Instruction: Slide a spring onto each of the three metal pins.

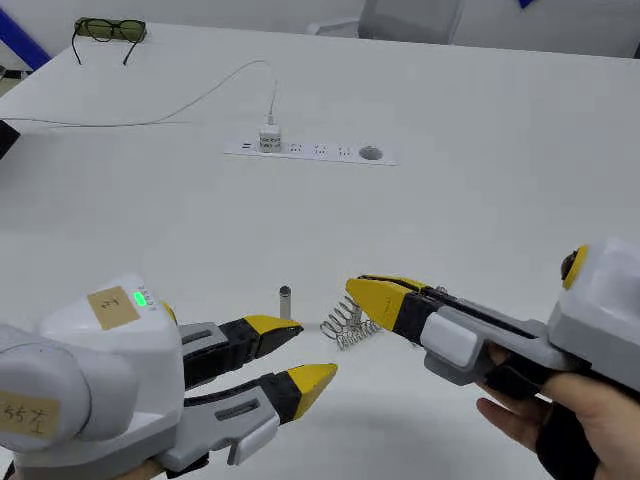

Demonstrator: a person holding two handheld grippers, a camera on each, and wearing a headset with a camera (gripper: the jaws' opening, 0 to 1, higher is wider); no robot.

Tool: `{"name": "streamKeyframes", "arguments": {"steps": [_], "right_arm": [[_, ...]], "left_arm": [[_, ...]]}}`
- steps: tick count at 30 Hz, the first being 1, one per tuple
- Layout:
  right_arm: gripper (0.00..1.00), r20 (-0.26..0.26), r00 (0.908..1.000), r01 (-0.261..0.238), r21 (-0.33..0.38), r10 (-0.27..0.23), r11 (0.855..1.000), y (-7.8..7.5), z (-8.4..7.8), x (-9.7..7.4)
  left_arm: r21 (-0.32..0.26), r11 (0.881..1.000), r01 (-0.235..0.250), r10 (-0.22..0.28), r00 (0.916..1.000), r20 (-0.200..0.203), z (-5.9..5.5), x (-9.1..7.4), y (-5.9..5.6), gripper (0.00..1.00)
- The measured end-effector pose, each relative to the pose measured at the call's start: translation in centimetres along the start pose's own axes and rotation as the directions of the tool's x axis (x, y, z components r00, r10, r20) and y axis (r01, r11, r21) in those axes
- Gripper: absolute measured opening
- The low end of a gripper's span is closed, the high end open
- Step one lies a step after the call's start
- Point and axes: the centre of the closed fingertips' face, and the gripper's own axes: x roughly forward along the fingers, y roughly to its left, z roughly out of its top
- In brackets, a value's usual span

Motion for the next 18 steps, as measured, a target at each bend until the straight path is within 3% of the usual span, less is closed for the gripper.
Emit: {"name": "streamKeyframes", "arguments": {"steps": [6, 12, 18], "right_arm": [[0.11, -0.061, 0.9978, 0.017, -0.164, -0.027, 0.986, -0.2, 0.0, 0.7], [0.11, -0.093, 0.9947, 0.015, -0.302, -0.045, 0.953, -0.3, 0.3, 1.8], [0.11, -0.094, 0.9949, 0.001, -0.352, -0.036, 0.936, -0.5, 1.0, 3.0]], "left_arm": [[0.012, 1.000, -0.008, 0.009, 0.9993, -0.038, -1.1, -0.2, 0.0, 0.37], [0.015, 0.999, -0.035, 0.036, 0.9979, -0.054, -1.7, -0.3, 0.4, 0.45], [0.007, 0.999, -0.053, 0.053, 0.9969, -0.059, -1.9, -0.3, 0.8, 0.54]]}}
